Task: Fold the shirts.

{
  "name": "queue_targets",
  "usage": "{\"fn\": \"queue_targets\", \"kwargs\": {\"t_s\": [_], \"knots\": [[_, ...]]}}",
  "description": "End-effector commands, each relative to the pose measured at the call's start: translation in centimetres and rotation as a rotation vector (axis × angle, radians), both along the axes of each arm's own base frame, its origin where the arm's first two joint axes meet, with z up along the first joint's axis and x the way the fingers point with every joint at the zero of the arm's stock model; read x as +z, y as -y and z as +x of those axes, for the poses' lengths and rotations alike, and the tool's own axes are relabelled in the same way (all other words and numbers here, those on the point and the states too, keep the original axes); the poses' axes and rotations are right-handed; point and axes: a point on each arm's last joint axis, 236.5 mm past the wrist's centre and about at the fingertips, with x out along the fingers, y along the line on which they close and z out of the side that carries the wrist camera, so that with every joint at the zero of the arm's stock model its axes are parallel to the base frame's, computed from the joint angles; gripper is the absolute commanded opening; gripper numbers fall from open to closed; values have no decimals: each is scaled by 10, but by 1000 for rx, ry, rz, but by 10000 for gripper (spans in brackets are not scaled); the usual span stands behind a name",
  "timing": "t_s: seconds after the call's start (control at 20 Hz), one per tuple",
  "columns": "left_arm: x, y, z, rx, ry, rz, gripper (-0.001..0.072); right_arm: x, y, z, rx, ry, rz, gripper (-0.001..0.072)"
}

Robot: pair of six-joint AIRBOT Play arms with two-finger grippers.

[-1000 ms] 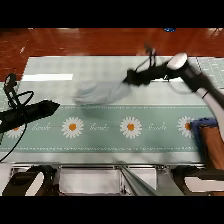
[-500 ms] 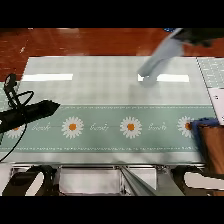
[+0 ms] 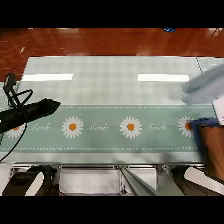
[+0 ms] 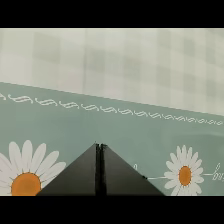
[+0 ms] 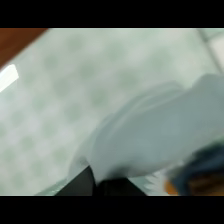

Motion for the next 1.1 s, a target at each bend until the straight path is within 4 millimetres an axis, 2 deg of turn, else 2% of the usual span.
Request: {"fn": "queue_targets", "kwargs": {"t_s": [0.0, 0.1, 0.2, 0.35, 0.45, 0.65, 0.7, 0.75, 0.8, 0.85, 1.0, 1.05], "knots": [[1, 0, 2, 4, 8, -3, 17, -6, 47, -87, -187, -156, -59, 27], [3, -2, 5, 16, 21, -1, 18, -14, 62, -126, -279, -182, -55, 27], [5, -4, 8, 28, 36, 0, 18, -43, 65, -165, -385, -234, 20, 27], [8, -7, 12, 41, 53, 1, 17, -102, 48, -219, -542, -338, 172, 28], [8, -7, 12, 41, 53, 2, 17, -134, 30, -245, -618, -416, 241, 28], [10, -8, 14, 48, 63, 3, 18, -175, 8, -303, -732, -652, 232, 33], [10, -9, 15, 51, 66, 3, 17, -180, 6, -316, -748, -716, 215, 89], [10, -9, 15, 53, 69, 4, 17, -185, 4, -327, -762, -773, 202, 206], [11, -10, 17, 58, 75, 4, 17, -188, 4, -334, -762, -815, 189, 322], [13, -11, 19, 66, 86, 6, 17, -191, 6, -336, -759, -827, 171, 384], [23, -23, 35, 127, 152, 12, 17, -193, 24, -324, -755, -774, 140, 387], [26, -27, 41, 144, 168, 14, 17, -192, 33, -299, -721, -682, 162, 385]]}}
